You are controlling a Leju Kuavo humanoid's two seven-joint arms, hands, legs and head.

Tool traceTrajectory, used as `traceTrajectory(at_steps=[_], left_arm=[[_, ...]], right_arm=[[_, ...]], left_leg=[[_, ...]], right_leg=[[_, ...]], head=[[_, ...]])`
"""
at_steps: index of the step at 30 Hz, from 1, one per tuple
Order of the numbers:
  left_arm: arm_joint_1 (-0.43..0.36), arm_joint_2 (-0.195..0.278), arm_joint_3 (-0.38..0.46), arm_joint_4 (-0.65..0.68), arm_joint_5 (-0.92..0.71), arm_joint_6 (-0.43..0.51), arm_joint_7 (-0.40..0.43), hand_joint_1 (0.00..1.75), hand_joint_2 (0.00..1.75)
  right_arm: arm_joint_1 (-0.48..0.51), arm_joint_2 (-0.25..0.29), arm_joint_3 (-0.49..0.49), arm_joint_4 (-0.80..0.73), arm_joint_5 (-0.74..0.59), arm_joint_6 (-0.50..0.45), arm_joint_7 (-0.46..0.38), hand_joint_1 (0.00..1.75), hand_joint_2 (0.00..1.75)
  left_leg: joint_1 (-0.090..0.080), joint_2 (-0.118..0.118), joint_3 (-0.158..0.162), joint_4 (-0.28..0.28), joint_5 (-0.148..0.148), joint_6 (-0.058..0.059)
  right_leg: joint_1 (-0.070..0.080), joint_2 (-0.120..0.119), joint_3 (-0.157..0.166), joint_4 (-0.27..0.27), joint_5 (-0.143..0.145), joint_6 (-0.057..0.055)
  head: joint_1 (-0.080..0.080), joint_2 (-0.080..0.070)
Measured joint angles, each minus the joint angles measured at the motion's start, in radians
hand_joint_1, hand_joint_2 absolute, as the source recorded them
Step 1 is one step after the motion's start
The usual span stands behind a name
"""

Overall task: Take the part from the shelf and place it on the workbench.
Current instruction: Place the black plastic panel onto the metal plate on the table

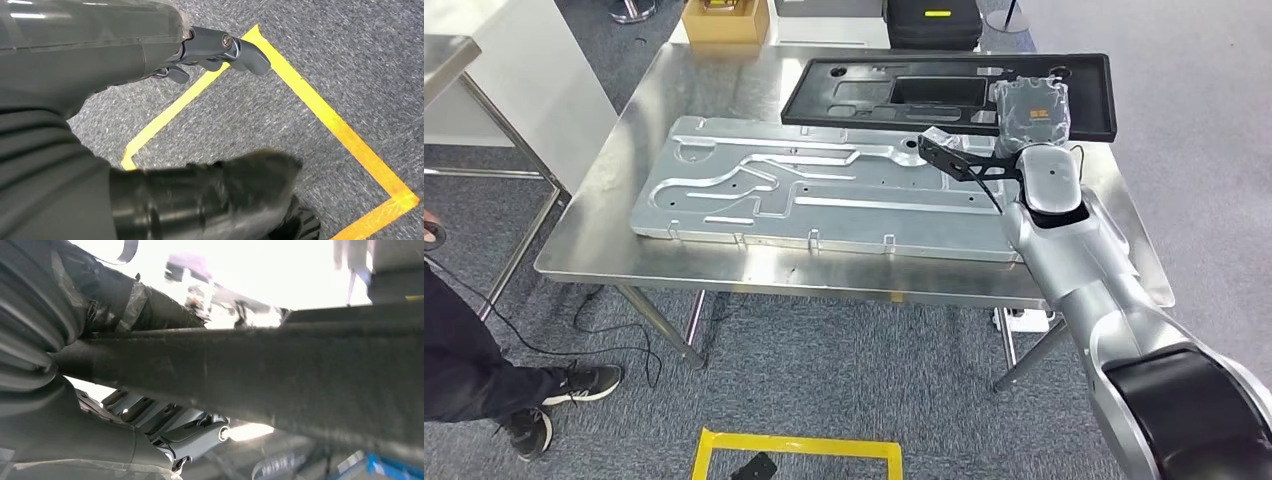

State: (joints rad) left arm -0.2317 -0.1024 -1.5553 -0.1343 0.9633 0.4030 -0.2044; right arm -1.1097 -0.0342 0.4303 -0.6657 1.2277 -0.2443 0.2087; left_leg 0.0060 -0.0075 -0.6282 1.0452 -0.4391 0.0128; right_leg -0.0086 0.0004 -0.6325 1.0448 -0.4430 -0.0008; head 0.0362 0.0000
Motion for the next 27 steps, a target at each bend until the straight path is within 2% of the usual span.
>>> traceTrajectory(at_steps=[2,4,5,7,8,9,10,12,14,16,18,19,20,22,23,24,25,26,27], left_arm=[[-0.002,-0.001,0.000,0.000,-0.003,0.000,0.003,0.00,0.00],[-0.004,-0.003,0.000,0.000,-0.004,0.000,0.006,0.00,0.00],[-0.005,-0.005,0.000,0.000,-0.005,0.000,0.007,0.00,0.00],[-0.007,-0.008,0.000,0.000,-0.008,0.001,0.010,0.00,0.00],[-0.007,-0.008,0.000,0.000,-0.009,0.001,0.012,0.00,0.00],[-0.007,-0.009,0.000,0.000,-0.011,0.001,0.014,0.00,0.00],[-0.007,-0.009,0.000,0.000,-0.012,0.001,0.016,0.00,0.00],[-0.007,-0.010,0.000,0.000,-0.015,0.001,0.017,0.00,0.00],[-0.008,-0.011,0.000,0.000,-0.017,0.001,0.018,0.00,0.00],[-0.010,-0.012,0.000,0.000,-0.018,0.001,0.020,0.00,0.00],[-0.010,-0.012,0.000,0.000,-0.020,0.001,0.022,0.00,0.00],[-0.010,-0.013,0.000,0.000,-0.020,0.001,0.023,0.00,0.00],[-0.010,-0.012,0.000,0.000,-0.020,0.002,0.023,0.00,0.00],[-0.010,-0.012,0.000,0.000,-0.020,0.001,0.025,0.00,0.00],[-0.010,-0.012,0.000,0.000,-0.020,0.001,0.025,0.00,0.00],[-0.009,-0.012,0.000,0.000,-0.020,0.001,0.025,0.00,0.00],[-0.009,-0.012,0.000,0.000,-0.020,0.001,0.025,0.00,0.00],[-0.008,-0.012,0.000,0.000,-0.020,0.001,0.025,0.00,0.00],[-0.008,-0.012,0.000,0.000,-0.019,0.001,0.025,0.00,0.00]], right_arm=[[-0.002,0.003,0.000,0.048,-0.005,-0.003,0.012,1.72,1.75],[0.001,0.003,0.000,0.088,-0.009,-0.009,0.021,1.73,1.75],[0.004,0.004,-0.001,0.107,-0.011,-0.016,0.025,1.73,1.75],[0.020,0.004,-0.002,0.140,-0.016,-0.031,0.029,1.71,1.75],[0.032,0.005,-0.003,0.154,-0.019,-0.037,0.030,1.71,1.75],[0.046,0.005,-0.004,0.167,-0.022,-0.039,0.032,1.71,1.75],[0.060,0.006,-0.004,0.178,-0.026,-0.040,0.033,1.71,1.75],[0.082,0.010,-0.006,0.194,-0.030,-0.045,0.032,1.72,1.75],[0.097,0.019,-0.009,0.207,-0.034,-0.054,0.030,1.73,1.75],[0.113,0.030,-0.011,0.217,-0.039,-0.061,0.027,1.73,1.75],[0.128,0.040,-0.014,0.225,-0.043,-0.064,0.023,1.74,1.75],[0.133,0.047,-0.016,0.229,-0.044,-0.066,0.021,1.74,1.75],[0.136,0.054,-0.018,0.232,-0.045,-0.068,0.020,1.74,1.75],[0.143,0.068,-0.022,0.238,-0.045,-0.070,0.019,1.73,1.75],[0.148,0.074,-0.022,0.241,-0.044,-0.070,0.018,1.72,1.75],[0.153,0.079,-0.022,0.244,-0.043,-0.070,0.017,1.72,1.75],[0.159,0.085,-0.023,0.246,-0.042,-0.071,0.015,1.73,1.75],[0.162,0.090,-0.023,0.247,-0.040,-0.071,0.014,1.73,1.75],[0.164,0.095,-0.023,0.248,-0.037,-0.072,0.013,1.73,1.75]], left_leg=[[0.001,0.000,0.002,-0.007,0.003,0.009],[0.005,0.001,0.007,-0.018,0.009,0.020],[0.006,0.001,0.009,-0.022,0.011,0.026],[0.006,0.002,0.010,-0.023,0.010,0.033],[0.006,0.002,0.010,-0.023,0.010,0.034],[0.006,0.001,0.011,-0.022,0.009,0.035],[0.006,0.000,0.011,-0.021,0.008,0.034],[0.006,-0.002,0.013,-0.019,0.004,0.030],[0.002,-0.001,0.011,-0.014,-0.001,0.022],[-0.002,0.001,0.010,-0.014,-0.002,0.013],[-0.002,0.001,0.010,-0.011,-0.009,0.004],[-0.001,0.001,0.005,0.006,-0.022,-0.002],[-0.001,0.002,-0.010,0.040,-0.043,-0.007],[0.002,0.002,-0.065,0.161,-0.103,-0.015],[0.003,0.002,-0.094,0.220,-0.123,-0.017],[0.004,0.002,-0.113,0.256,-0.129,-0.019],[0.004,0.002,-0.115,0.253,-0.115,-0.018],[0.004,0.002,-0.096,0.212,-0.084,-0.016],[0.004,0.002,-0.064,0.144,-0.047,-0.012]], right_leg=[[0.001,0.000,-0.001,-0.003,0.001,0.010],[-0.001,0.000,-0.012,0.021,-0.018,0.020],[-0.003,0.000,-0.029,0.058,-0.041,0.024],[-0.005,0.000,-0.085,0.177,-0.094,0.032],[-0.006,0.000,-0.111,0.229,-0.110,0.035],[-0.008,0.000,-0.126,0.253,-0.109,0.037],[-0.009,0.000,-0.122,0.240,-0.090,0.037],[-0.010,-0.001,-0.072,0.124,-0.023,0.033],[-0.006,0.000,-0.024,0.022,0.012,0.026],[0.000,0.001,-0.011,-0.002,0.009,0.017],[-0.004,0.002,-0.009,-0.006,0.010,0.006],[-0.007,0.002,-0.006,-0.009,0.011,-0.002],[-0.010,0.002,-0.003,-0.011,0.011,-0.008],[-0.009,0.002,-0.001,-0.012,0.011,-0.017],[-0.008,0.002,-0.001,-0.011,0.010,-0.018],[-0.007,0.003,0.000,-0.011,0.009,-0.019],[-0.006,0.003,0.001,-0.010,0.009,-0.019],[-0.005,0.004,0.002,-0.009,0.008,-0.019],[-0.005,0.005,0.003,-0.008,0.007,-0.017]], head=[[0.000,0.000],[0.001,0.000],[0.001,0.000],[0.001,0.000],[0.001,0.000],[0.001,0.000],[0.001,0.000],[0.001,0.000],[0.001,0.000],[0.000,0.000],[0.000,0.000],[0.000,0.000],[0.000,0.000],[-0.001,0.000],[0.000,0.000],[-0.001,0.000],[0.000,0.000],[-0.001,0.000],[-0.001,0.000]])
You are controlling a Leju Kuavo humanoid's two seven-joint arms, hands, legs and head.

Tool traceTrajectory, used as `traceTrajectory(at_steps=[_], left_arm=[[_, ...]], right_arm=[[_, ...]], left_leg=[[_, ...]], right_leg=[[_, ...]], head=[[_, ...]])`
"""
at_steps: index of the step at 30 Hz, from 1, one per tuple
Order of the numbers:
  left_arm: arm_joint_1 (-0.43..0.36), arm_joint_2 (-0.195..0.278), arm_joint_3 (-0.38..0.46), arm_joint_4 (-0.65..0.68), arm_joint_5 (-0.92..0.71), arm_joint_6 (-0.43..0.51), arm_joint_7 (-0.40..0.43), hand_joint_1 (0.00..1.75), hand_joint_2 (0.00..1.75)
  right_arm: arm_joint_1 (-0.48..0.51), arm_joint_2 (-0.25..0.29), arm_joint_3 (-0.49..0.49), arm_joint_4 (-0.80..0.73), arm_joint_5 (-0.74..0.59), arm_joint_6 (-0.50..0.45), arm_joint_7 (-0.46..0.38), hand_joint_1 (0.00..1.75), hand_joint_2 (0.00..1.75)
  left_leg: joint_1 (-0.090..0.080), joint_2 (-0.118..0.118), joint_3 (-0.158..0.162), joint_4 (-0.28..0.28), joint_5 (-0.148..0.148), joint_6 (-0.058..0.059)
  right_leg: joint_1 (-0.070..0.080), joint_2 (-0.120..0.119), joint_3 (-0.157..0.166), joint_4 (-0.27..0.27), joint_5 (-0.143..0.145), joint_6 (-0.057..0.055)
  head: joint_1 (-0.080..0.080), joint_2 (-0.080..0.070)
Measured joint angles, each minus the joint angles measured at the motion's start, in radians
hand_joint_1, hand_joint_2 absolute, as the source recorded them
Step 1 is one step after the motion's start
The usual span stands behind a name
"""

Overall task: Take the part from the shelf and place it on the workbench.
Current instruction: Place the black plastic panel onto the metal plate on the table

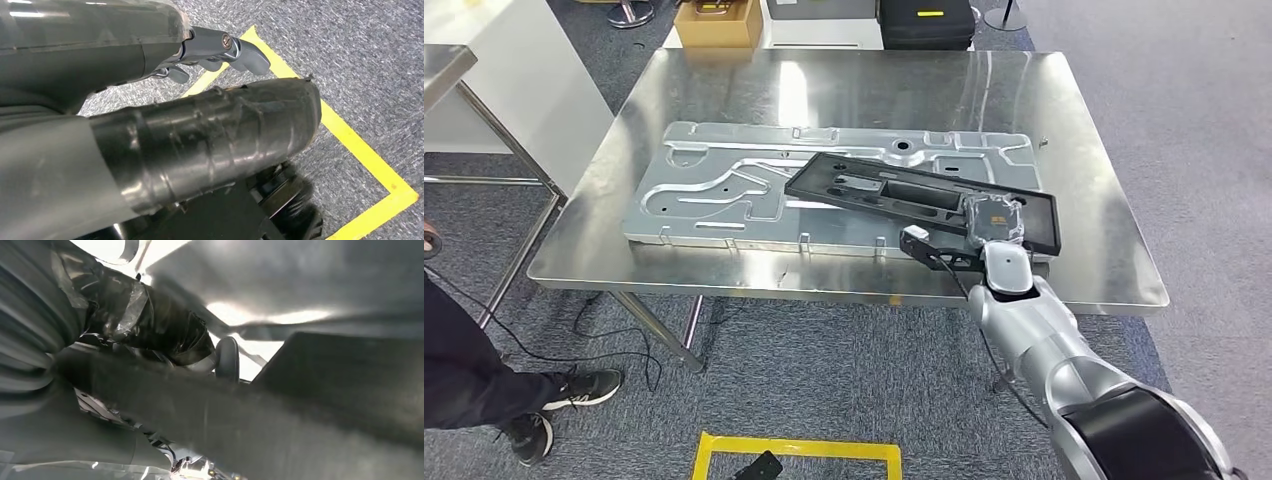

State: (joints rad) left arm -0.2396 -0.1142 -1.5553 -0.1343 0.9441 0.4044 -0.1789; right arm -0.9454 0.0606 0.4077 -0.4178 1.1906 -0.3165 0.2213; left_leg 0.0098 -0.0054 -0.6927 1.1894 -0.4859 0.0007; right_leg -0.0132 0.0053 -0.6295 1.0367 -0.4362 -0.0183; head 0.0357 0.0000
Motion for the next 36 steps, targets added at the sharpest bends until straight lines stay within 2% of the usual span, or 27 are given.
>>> traceTrajectory(at_steps=[2,3,6,7,9,11,12,13,14,16,17,18,21,22,24,25,26,27,28,29,31,32,33,34,36], left_arm=[[0.000,0.001,0.000,0.000,0.001,0.000,0.000,0.00,0.00],[0.000,0.001,0.000,0.000,0.001,0.000,0.000,0.00,0.00],[0.002,0.001,0.000,0.000,0.001,0.000,0.001,0.00,0.00],[0.002,0.001,0.000,0.000,0.002,0.000,0.001,0.00,0.00],[0.002,0.000,0.000,0.000,0.003,-0.001,0.000,0.00,0.00],[0.002,0.000,0.000,0.000,0.004,-0.002,-0.001,0.00,0.00],[0.003,0.000,0.000,0.000,0.004,-0.003,-0.002,0.00,0.00],[0.003,0.000,0.000,0.000,0.004,-0.003,-0.002,0.00,0.00],[0.003,-0.001,0.000,0.000,0.004,-0.003,-0.003,0.00,0.00],[0.002,-0.001,0.000,0.000,0.002,-0.004,-0.004,0.00,0.00],[0.001,-0.001,0.000,0.000,0.001,-0.004,-0.004,0.00,0.00],[0.000,-0.002,0.000,0.000,-0.001,-0.004,-0.004,0.00,0.00],[-0.001,-0.002,0.000,0.000,-0.004,-0.004,-0.002,0.00,0.00],[-0.001,-0.003,0.000,0.000,-0.005,-0.004,-0.002,0.00,0.00],[-0.001,-0.004,0.000,0.000,-0.006,-0.004,-0.001,0.00,0.00],[-0.001,-0.004,0.000,0.000,-0.007,-0.004,0.000,0.00,0.00],[0.000,-0.004,0.000,0.000,-0.009,-0.005,0.001,0.00,0.00],[0.002,-0.004,0.000,0.000,-0.011,-0.006,0.004,0.00,0.00],[0.003,-0.004,0.000,0.000,-0.014,-0.007,0.006,0.00,0.00],[0.005,-0.004,0.000,0.000,-0.017,-0.008,0.008,0.00,0.00],[0.005,-0.004,0.000,0.000,-0.022,-0.010,0.010,0.00,0.00],[0.004,-0.003,0.000,0.000,-0.024,-0.010,0.010,0.00,0.00],[0.002,-0.003,0.000,0.000,-0.025,-0.010,0.010,0.00,0.00],[0.001,-0.003,0.000,0.000,-0.025,-0.010,0.010,0.00,0.00],[0.003,-0.003,0.000,0.000,-0.023,-0.009,0.011,0.00,0.00]], right_arm=[[0.000,0.008,0.000,0.000,0.006,-0.003,-0.006,1.68,1.75],[0.000,0.012,0.000,0.000,0.008,-0.004,-0.011,1.67,1.75],[0.002,0.019,0.000,0.000,0.013,-0.005,-0.032,1.66,1.75],[0.001,0.021,0.000,0.000,0.013,-0.006,-0.044,1.68,1.75],[0.000,0.027,0.000,0.000,0.015,-0.006,-0.072,1.71,1.75],[0.005,0.036,0.000,0.000,0.021,-0.005,-0.095,1.63,1.75],[0.011,0.040,0.000,0.000,0.024,-0.003,-0.103,1.58,1.75],[0.017,0.044,0.000,0.000,0.028,-0.002,-0.109,1.52,1.75],[0.021,0.049,0.000,0.000,0.033,-0.002,-0.115,1.49,1.75],[0.026,0.059,0.000,0.000,0.044,-0.002,-0.123,1.38,1.75],[0.028,0.065,0.000,-0.001,0.048,-0.002,-0.126,1.31,1.75],[0.031,0.073,0.000,-0.002,0.052,-0.002,-0.129,1.24,1.75],[0.041,0.099,0.003,-0.004,0.058,-0.002,-0.140,1.42,1.75],[0.042,0.108,0.005,-0.005,0.059,-0.002,-0.144,1.21,1.75],[0.042,0.121,0.007,-0.008,0.061,-0.003,-0.148,0.40,1.75],[0.042,0.129,0.010,-0.009,0.062,-0.002,-0.152,0.08,1.75],[0.042,0.134,0.013,-0.009,0.063,-0.002,-0.155,0.00,1.75],[0.044,0.141,0.017,-0.009,0.063,-0.001,-0.161,0.00,1.75],[0.046,0.147,0.021,-0.009,0.063,-0.002,-0.167,0.00,1.31],[0.048,0.154,0.025,-0.009,0.062,-0.002,-0.173,0.00,0.87],[0.050,0.169,0.034,-0.010,0.063,-0.003,-0.182,0.00,0.00],[0.049,0.175,0.040,-0.010,0.064,-0.002,-0.186,0.00,0.00],[0.049,0.180,0.046,-0.011,0.064,-0.002,-0.190,0.00,0.00],[0.049,0.184,0.053,-0.012,0.062,-0.002,-0.195,0.00,0.00],[0.053,0.191,0.062,-0.019,0.053,-0.004,-0.207,0.00,0.00]], left_leg=[[-0.004,0.000,0.058,-0.120,0.043,0.009],[-0.006,0.000,0.071,-0.148,0.047,0.012],[-0.005,0.007,0.081,-0.166,0.048,0.024],[-0.002,0.011,0.085,-0.173,0.051,0.029],[0.003,0.024,0.093,-0.185,0.058,0.039],[0.004,0.036,0.094,-0.186,0.059,0.042],[0.005,0.041,0.093,-0.186,0.058,0.041],[0.007,0.044,0.093,-0.185,0.058,0.039],[0.011,0.045,0.093,-0.182,0.057,0.035],[0.019,0.045,0.088,-0.167,0.050,0.019],[0.020,0.045,0.083,-0.157,0.045,0.008],[0.020,0.044,0.078,-0.150,0.043,-0.001],[0.022,0.038,0.074,-0.151,0.048,-0.019],[0.025,0.035,0.072,-0.148,0.045,-0.023],[0.026,0.026,0.047,-0.096,0.010,-0.026],[0.025,0.022,0.022,-0.039,-0.022,-0.025],[0.023,0.020,-0.009,0.029,-0.055,-0.023],[0.021,0.018,-0.036,0.088,-0.075,-0.020],[0.019,0.017,-0.051,0.122,-0.079,-0.015],[0.015,0.016,-0.048,0.115,-0.062,-0.007],[0.004,0.016,0.001,0.008,0.002,0.015],[-0.003,0.016,0.030,-0.053,0.026,0.027],[-0.009,0.017,0.052,-0.100,0.039,0.036],[-0.013,0.016,0.064,-0.126,0.040,0.042],[-0.014,0.015,0.072,-0.144,0.038,0.043]], right_leg=[[0.004,0.006,-0.001,0.003,-0.002,0.005],[0.005,0.009,-0.002,0.003,-0.001,0.009],[0.005,0.018,-0.004,-0.001,0.003,0.024],[0.005,0.017,-0.008,0.007,-0.004,0.029],[0.005,0.012,-0.042,0.079,-0.051,0.038],[0.001,0.008,-0.101,0.209,-0.113,0.046],[-0.004,0.006,-0.122,0.257,-0.128,0.050],[-0.010,0.004,-0.127,0.272,-0.124,0.055],[-0.016,0.002,-0.111,0.246,-0.103,0.062],[-0.030,0.004,-0.039,0.121,-0.048,0.078],[-0.033,0.008,-0.010,0.068,-0.033,0.078],[-0.034,0.011,0.006,0.038,-0.029,0.074],[-0.028,0.007,0.003,0.034,-0.034,0.041],[-0.026,0.004,0.002,0.034,-0.033,0.033],[-0.025,-0.003,0.001,0.033,-0.031,0.019],[-0.022,-0.006,0.001,0.033,-0.032,0.014],[-0.018,-0.008,0.001,0.033,-0.032,0.010],[-0.012,-0.009,0.001,0.033,-0.033,0.006],[-0.007,-0.009,0.002,0.033,-0.034,0.003],[-0.002,-0.008,0.004,0.033,-0.034,0.000],[0.005,-0.006,0.009,0.032,-0.037,-0.004],[0.009,-0.005,0.011,0.032,-0.038,-0.004],[0.010,-0.005,0.011,0.031,-0.038,-0.003],[0.010,-0.006,0.009,0.030,-0.037,0.000],[0.009,-0.008,0.009,0.024,-0.034,0.009]], head=[[0.000,0.000],[0.000,0.000],[0.000,0.000],[0.002,0.000],[0.004,0.000],[0.004,0.000],[0.005,0.000],[0.004,0.000],[0.004,0.000],[0.005,0.000],[0.006,0.000],[0.005,0.000],[0.004,0.000],[0.003,0.000],[0.002,0.000],[0.002,0.000],[0.002,0.000],[0.002,0.000],[0.002,0.000],[0.002,0.000],[0.002,0.000],[0.003,0.000],[0.003,0.000],[0.003,0.000],[0.003,0.000]])
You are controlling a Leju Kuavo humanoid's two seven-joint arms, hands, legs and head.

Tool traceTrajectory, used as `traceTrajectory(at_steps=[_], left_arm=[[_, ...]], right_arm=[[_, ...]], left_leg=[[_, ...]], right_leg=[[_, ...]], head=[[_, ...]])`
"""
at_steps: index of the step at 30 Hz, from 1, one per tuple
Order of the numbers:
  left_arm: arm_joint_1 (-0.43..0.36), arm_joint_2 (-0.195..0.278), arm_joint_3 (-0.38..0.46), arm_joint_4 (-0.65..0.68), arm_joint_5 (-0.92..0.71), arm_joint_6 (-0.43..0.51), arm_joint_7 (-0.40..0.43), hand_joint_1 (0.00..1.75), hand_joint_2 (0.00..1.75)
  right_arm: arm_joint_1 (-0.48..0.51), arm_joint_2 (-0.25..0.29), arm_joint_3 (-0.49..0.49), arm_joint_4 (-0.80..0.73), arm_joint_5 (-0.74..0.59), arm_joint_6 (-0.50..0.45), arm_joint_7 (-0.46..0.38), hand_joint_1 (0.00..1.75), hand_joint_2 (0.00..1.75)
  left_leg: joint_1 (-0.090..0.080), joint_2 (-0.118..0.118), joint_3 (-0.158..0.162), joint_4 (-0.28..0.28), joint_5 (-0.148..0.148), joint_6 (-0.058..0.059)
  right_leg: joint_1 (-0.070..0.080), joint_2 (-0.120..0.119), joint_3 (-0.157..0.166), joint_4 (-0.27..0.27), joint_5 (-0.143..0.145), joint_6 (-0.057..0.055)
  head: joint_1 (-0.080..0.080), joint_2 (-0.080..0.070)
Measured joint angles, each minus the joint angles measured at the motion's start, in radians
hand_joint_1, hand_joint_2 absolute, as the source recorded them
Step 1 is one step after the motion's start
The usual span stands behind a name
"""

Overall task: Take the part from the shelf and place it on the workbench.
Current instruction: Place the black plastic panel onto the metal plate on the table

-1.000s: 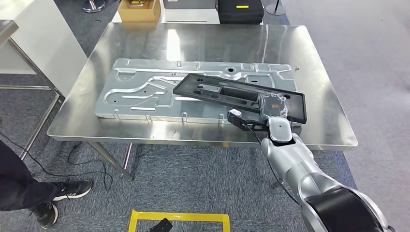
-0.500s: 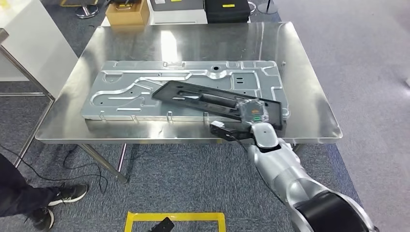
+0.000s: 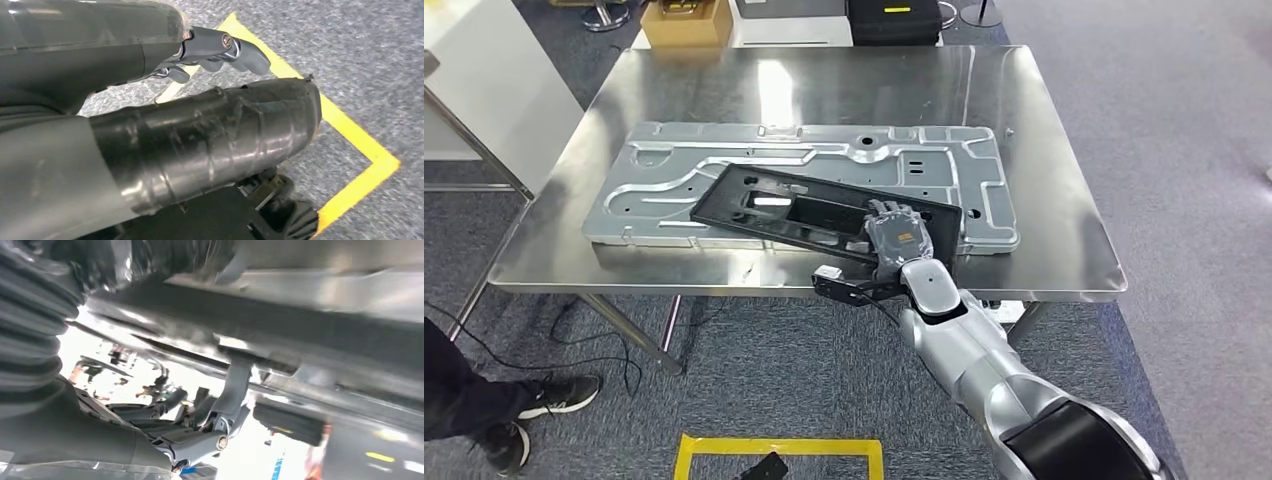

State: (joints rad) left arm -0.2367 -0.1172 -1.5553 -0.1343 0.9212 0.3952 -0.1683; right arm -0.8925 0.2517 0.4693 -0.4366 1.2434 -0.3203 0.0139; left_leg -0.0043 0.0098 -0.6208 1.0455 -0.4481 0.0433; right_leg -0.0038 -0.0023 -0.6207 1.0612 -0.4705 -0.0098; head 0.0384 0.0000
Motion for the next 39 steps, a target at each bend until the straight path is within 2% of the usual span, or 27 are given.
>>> traceTrajectory(at_steps=[2,3,6,7,8,9,10,12,13,16,17,19,21,22,23,24,26,27,28,31,33,34,36,37,38,39], left_arm=[[0.003,0.000,0.000,0.000,0.002,0.002,0.001,0.00,0.00],[0.003,0.000,0.000,0.000,0.002,0.004,0.001,0.00,0.00],[0.004,-0.001,0.000,0.000,0.006,0.006,-0.001,0.00,0.00],[0.005,-0.001,0.000,0.000,0.007,0.006,-0.001,0.00,0.00],[0.007,-0.001,0.000,0.000,0.008,0.006,-0.002,0.00,0.00],[0.007,-0.001,0.000,0.000,0.009,0.006,-0.002,0.00,0.00],[0.007,-0.001,0.000,0.000,0.009,0.006,-0.002,0.00,0.00],[0.006,-0.002,0.000,0.000,0.010,0.007,-0.003,0.00,0.00],[0.006,-0.002,0.000,0.000,0.012,0.007,-0.004,0.00,0.00],[0.007,-0.002,0.000,0.000,0.020,0.008,-0.008,0.00,0.00],[0.007,-0.002,0.000,0.000,0.021,0.008,-0.008,0.00,0.00],[0.009,-0.002,0.000,0.000,0.024,0.008,-0.009,0.00,0.00],[0.014,-0.001,0.000,0.000,0.029,0.008,-0.011,0.00,0.00],[0.017,-0.001,0.000,0.000,0.032,0.008,-0.013,0.00,0.00],[0.021,-0.001,0.000,0.000,0.036,0.008,-0.016,0.00,0.00],[0.023,0.000,0.000,0.000,0.040,0.009,-0.019,0.00,0.00],[0.025,0.001,0.000,0.000,0.047,0.010,-0.025,0.00,0.00],[0.025,0.001,0.001,0.000,0.053,0.011,-0.028,0.00,0.00],[0.026,0.002,0.001,0.000,0.057,0.012,-0.031,0.00,0.00],[0.034,0.003,0.004,0.000,0.071,0.014,-0.040,0.00,0.00],[0.038,0.004,0.008,0.000,0.079,0.016,-0.044,0.00,0.00],[0.039,0.005,0.009,0.000,0.084,0.017,-0.047,0.00,0.00],[0.043,0.005,0.012,0.000,0.094,0.023,-0.055,0.00,0.00],[0.046,0.005,0.013,0.000,0.100,0.027,-0.059,0.00,0.00],[0.050,0.006,0.015,0.000,0.106,0.030,-0.064,0.00,0.00],[0.054,0.007,0.017,0.000,0.110,0.034,-0.068,0.00,0.00]], right_arm=[[0.004,0.005,0.007,-0.013,-0.009,-0.007,-0.009,0.00,0.00],[0.005,0.006,0.012,-0.021,-0.011,-0.010,-0.013,0.00,0.00],[0.014,0.006,0.024,-0.042,-0.013,-0.015,-0.016,0.00,0.00],[0.020,0.006,0.030,-0.049,-0.014,-0.016,-0.016,0.00,0.00],[0.025,0.006,0.035,-0.056,-0.014,-0.016,-0.016,0.00,0.00],[0.028,0.005,0.040,-0.063,-0.014,-0.017,-0.017,0.00,0.00],[0.029,0.005,0.044,-0.071,-0.014,-0.017,-0.017,0.00,0.00],[0.029,0.006,0.048,-0.084,-0.015,-0.018,-0.018,0.00,0.00],[0.030,0.006,0.051,-0.090,-0.016,-0.020,-0.019,0.00,0.00],[0.035,0.005,0.060,-0.112,-0.025,-0.030,-0.020,0.00,0.00],[0.036,0.005,0.061,-0.121,-0.028,-0.032,-0.021,0.00,0.00],[0.037,0.005,0.065,-0.138,-0.031,-0.031,-0.024,0.00,0.00],[0.042,0.003,0.071,-0.153,-0.036,-0.022,-0.034,0.00,0.00],[0.046,0.001,0.075,-0.161,-0.040,-0.013,-0.042,0.00,0.00],[0.050,-0.002,0.079,-0.172,-0.044,-0.001,-0.051,0.00,0.00],[0.054,-0.006,0.084,-0.185,-0.050,0.012,-0.061,0.00,0.00],[0.057,-0.014,0.092,-0.217,-0.064,0.034,-0.079,0.00,0.00],[0.059,-0.020,0.097,-0.238,-0.075,0.042,-0.087,0.00,0.00],[0.064,-0.028,0.103,-0.264,-0.088,0.048,-0.096,0.00,0.00],[0.087,-0.055,0.119,-0.347,-0.126,0.061,-0.117,0.00,0.00],[0.103,-0.078,0.129,-0.407,-0.154,0.070,-0.125,0.00,0.00],[0.112,-0.092,0.133,-0.437,-0.170,0.072,-0.128,0.00,0.00],[0.138,-0.124,0.141,-0.500,-0.207,0.065,-0.135,0.00,0.00],[0.157,-0.142,0.143,-0.532,-0.227,0.052,-0.139,0.00,0.00],[0.179,-0.161,0.144,-0.568,-0.247,0.032,-0.143,0.00,0.00],[0.202,-0.180,0.144,-0.606,-0.263,0.008,-0.147,0.00,0.00]], left_leg=[[0.006,0.000,0.010,-0.019,0.008,0.000],[0.010,0.001,0.016,-0.028,0.012,0.001],[0.011,-0.001,0.019,-0.033,0.014,0.005],[0.011,-0.002,0.019,-0.032,0.013,0.005],[0.011,-0.004,0.019,-0.029,0.012,0.004],[0.012,-0.006,0.019,-0.026,0.010,0.002],[0.012,-0.008,0.019,-0.022,0.007,-0.001],[0.009,-0.010,0.016,-0.013,0.001,-0.009],[0.008,-0.011,0.014,-0.011,0.000,-0.014],[0.009,-0.012,0.012,-0.010,-0.001,-0.030],[0.010,-0.012,0.008,-0.001,-0.010,-0.036],[0.014,-0.011,-0.024,0.073,-0.057,-0.046],[0.017,-0.011,-0.080,0.200,-0.116,-0.054],[0.019,-0.011,-0.101,0.245,-0.128,-0.057],[0.021,-0.011,-0.106,0.256,-0.121,-0.059],[0.023,-0.011,-0.092,0.226,-0.096,-0.060],[0.026,-0.010,-0.030,0.098,-0.032,-0.061],[0.025,-0.010,-0.003,0.042,-0.013,-0.058],[0.023,-0.011,0.012,0.008,-0.006,-0.054],[0.018,-0.014,0.017,-0.008,-0.006,-0.034],[0.020,-0.014,0.018,-0.014,-0.001,-0.017],[0.021,-0.014,0.019,-0.016,0.001,-0.009],[0.017,-0.014,0.018,-0.016,0.001,0.000],[0.014,-0.015,0.018,-0.016,0.001,0.003],[0.010,-0.016,0.019,-0.016,0.000,0.005],[0.006,-0.018,0.020,-0.016,0.000,0.007]], right_leg=[[0.000,0.000,-0.003,0.010,-0.011,0.009],[0.001,0.000,-0.015,0.039,-0.031,0.014],[-0.004,0.002,-0.094,0.203,-0.105,0.026],[-0.006,0.002,-0.112,0.235,-0.108,0.029],[-0.009,0.001,-0.115,0.235,-0.094,0.031],[-0.012,0.001,-0.099,0.198,-0.064,0.032],[-0.014,0.001,-0.071,0.136,-0.028,0.032],[-0.013,0.003,-0.019,0.028,0.010,0.026],[-0.011,0.003,-0.007,0.003,0.014,0.022],[-0.010,0.004,-0.004,-0.010,0.015,0.006],[-0.012,0.003,-0.002,-0.014,0.018,0.000],[-0.017,0.001,0.002,-0.021,0.022,-0.008],[-0.017,0.001,0.002,-0.022,0.022,-0.011],[-0.017,0.000,0.002,-0.022,0.022,-0.011],[-0.018,0.000,0.002,-0.022,0.022,-0.011],[-0.019,0.001,0.002,-0.021,0.021,-0.010],[-0.020,0.002,0.003,-0.017,0.019,-0.004],[-0.019,0.002,0.001,-0.014,0.017,0.002],[-0.017,0.002,0.000,-0.013,0.018,0.008],[-0.015,0.001,0.000,-0.019,0.021,0.025],[-0.017,0.001,-0.009,0.004,0.001,0.033],[-0.018,0.001,-0.027,0.043,-0.024,0.036],[-0.017,0.002,-0.086,0.172,-0.087,0.038],[-0.016,0.002,-0.114,0.230,-0.106,0.038],[-0.014,0.002,-0.128,0.259,-0.107,0.036],[-0.012,0.002,-0.124,0.247,-0.090,0.031]], head=[[0.000,0.000],[0.000,0.000],[0.001,0.000],[0.001,0.000],[0.001,0.000],[0.001,0.000],[0.001,0.000],[0.001,0.000],[0.001,0.000],[0.000,0.000],[0.000,0.000],[0.000,0.000],[0.000,0.000],[0.000,0.000],[0.000,0.000],[0.000,0.000],[0.000,0.000],[0.000,0.000],[0.000,0.000],[0.000,0.000],[0.000,0.000],[0.000,0.000],[0.000,0.000],[0.000,0.000],[0.000,0.000],[0.000,0.000]])
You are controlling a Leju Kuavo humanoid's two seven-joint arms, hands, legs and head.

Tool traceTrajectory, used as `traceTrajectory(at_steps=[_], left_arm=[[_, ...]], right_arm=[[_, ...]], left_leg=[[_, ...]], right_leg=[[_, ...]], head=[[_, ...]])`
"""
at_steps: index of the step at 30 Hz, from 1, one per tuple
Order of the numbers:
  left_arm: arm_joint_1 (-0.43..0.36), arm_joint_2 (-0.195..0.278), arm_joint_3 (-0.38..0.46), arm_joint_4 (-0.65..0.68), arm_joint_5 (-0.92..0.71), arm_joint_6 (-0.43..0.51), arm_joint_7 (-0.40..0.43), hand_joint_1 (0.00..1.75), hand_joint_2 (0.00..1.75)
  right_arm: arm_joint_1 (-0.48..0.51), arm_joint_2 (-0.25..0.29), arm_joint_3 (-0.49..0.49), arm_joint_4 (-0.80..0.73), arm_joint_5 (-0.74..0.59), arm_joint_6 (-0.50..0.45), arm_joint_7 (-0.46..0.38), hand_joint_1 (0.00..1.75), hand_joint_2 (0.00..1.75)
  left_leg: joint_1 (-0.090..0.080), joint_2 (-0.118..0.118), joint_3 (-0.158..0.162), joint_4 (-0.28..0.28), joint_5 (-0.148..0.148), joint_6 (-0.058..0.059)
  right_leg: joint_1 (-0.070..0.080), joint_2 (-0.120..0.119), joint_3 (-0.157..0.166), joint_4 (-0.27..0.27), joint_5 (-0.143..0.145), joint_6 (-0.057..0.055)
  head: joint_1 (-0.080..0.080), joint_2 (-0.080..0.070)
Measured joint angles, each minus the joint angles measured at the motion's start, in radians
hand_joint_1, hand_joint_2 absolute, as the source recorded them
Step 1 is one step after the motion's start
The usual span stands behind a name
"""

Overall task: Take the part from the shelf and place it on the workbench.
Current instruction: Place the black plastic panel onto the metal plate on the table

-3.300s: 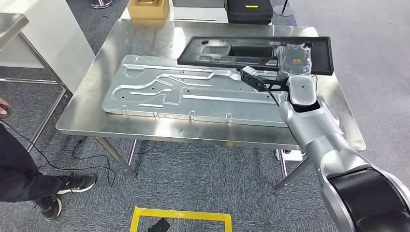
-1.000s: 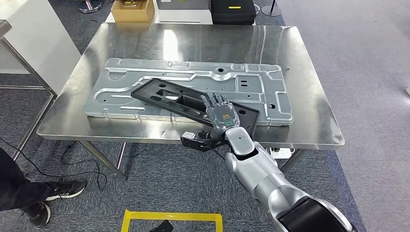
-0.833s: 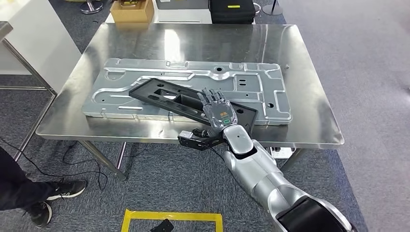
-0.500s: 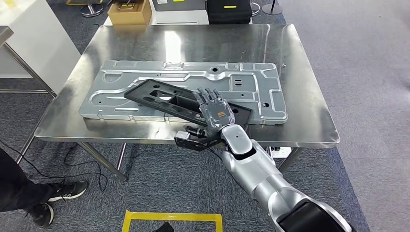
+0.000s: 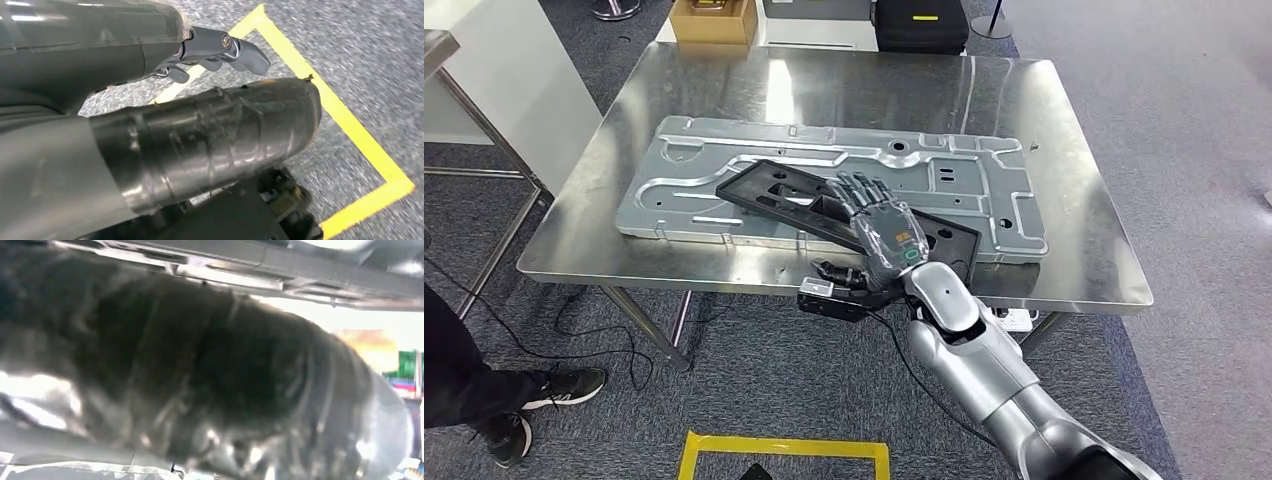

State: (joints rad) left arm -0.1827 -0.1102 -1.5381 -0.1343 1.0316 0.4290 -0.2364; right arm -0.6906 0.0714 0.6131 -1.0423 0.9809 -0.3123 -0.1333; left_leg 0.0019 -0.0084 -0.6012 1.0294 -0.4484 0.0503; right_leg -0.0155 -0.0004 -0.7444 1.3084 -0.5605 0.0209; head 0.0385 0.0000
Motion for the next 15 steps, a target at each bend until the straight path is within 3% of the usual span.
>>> traceTrajectory(at_steps=[3,5,7,9,11,13,14,15], left_arm=[[0.008,0.002,0.006,0.000,0.011,0.010,-0.009,0.00,0.00],[0.011,0.002,0.012,0.000,0.019,0.015,-0.014,0.00,0.00],[0.015,0.002,0.018,0.000,0.028,0.019,-0.021,0.00,0.00],[0.021,0.002,0.025,0.000,0.038,0.024,-0.029,0.00,0.00],[0.026,0.003,0.031,0.000,0.049,0.029,-0.034,0.00,0.00],[0.032,0.004,0.039,0.000,0.059,0.034,-0.039,0.00,0.00],[0.036,0.004,0.043,0.000,0.063,0.037,-0.041,0.00,0.00],[0.041,0.005,0.047,0.000,0.067,0.041,-0.043,0.00,0.00]], right_arm=[[0.061,-0.052,-0.002,-0.125,-0.028,-0.089,-0.012,0.00,0.00],[0.103,-0.079,-0.011,-0.208,-0.034,-0.154,-0.021,0.00,0.00],[0.155,-0.103,-0.029,-0.289,-0.035,-0.211,-0.029,0.00,0.00],[0.210,-0.121,-0.056,-0.367,-0.035,-0.263,-0.040,0.00,0.00],[0.263,-0.131,-0.088,-0.437,-0.035,-0.313,-0.054,0.00,0.00],[0.327,-0.137,-0.127,-0.508,-0.036,-0.353,-0.079,0.00,0.00],[0.363,-0.140,-0.148,-0.543,-0.038,-0.366,-0.096,0.00,0.00],[0.398,-0.140,-0.172,-0.579,-0.041,-0.373,-0.117,0.00,0.00]], left_leg=[[-0.012,-0.003,0.003,0.000,-0.002,0.001],[-0.013,-0.001,0.003,0.000,-0.005,-0.003],[-0.011,0.000,0.004,-0.002,-0.006,-0.011],[-0.010,0.002,0.001,0.014,-0.022,-0.022],[-0.006,0.003,-0.031,0.094,-0.075,-0.036],[0.002,0.003,-0.086,0.219,-0.135,-0.048],[0.007,0.003,-0.104,0.258,-0.145,-0.054],[0.012,0.004,-0.106,0.264,-0.136,-0.059]], right_leg=[[0.016,-0.001,0.088,-0.185,0.088,-0.031],[0.025,-0.004,0.124,-0.263,0.108,-0.044],[0.027,-0.005,0.130,-0.274,0.109,-0.044],[0.019,-0.007,0.140,-0.289,0.114,-0.046],[0.011,-0.010,0.148,-0.299,0.119,-0.048],[0.009,-0.012,0.149,-0.300,0.118,-0.049],[0.008,-0.013,0.149,-0.299,0.117,-0.048],[0.006,-0.014,0.149,-0.298,0.116,-0.046]], head=[[-0.001,0.000],[-0.002,0.000],[-0.002,0.000],[-0.002,0.000],[-0.004,0.000],[-0.004,0.000],[-0.004,0.000],[-0.004,0.000]])
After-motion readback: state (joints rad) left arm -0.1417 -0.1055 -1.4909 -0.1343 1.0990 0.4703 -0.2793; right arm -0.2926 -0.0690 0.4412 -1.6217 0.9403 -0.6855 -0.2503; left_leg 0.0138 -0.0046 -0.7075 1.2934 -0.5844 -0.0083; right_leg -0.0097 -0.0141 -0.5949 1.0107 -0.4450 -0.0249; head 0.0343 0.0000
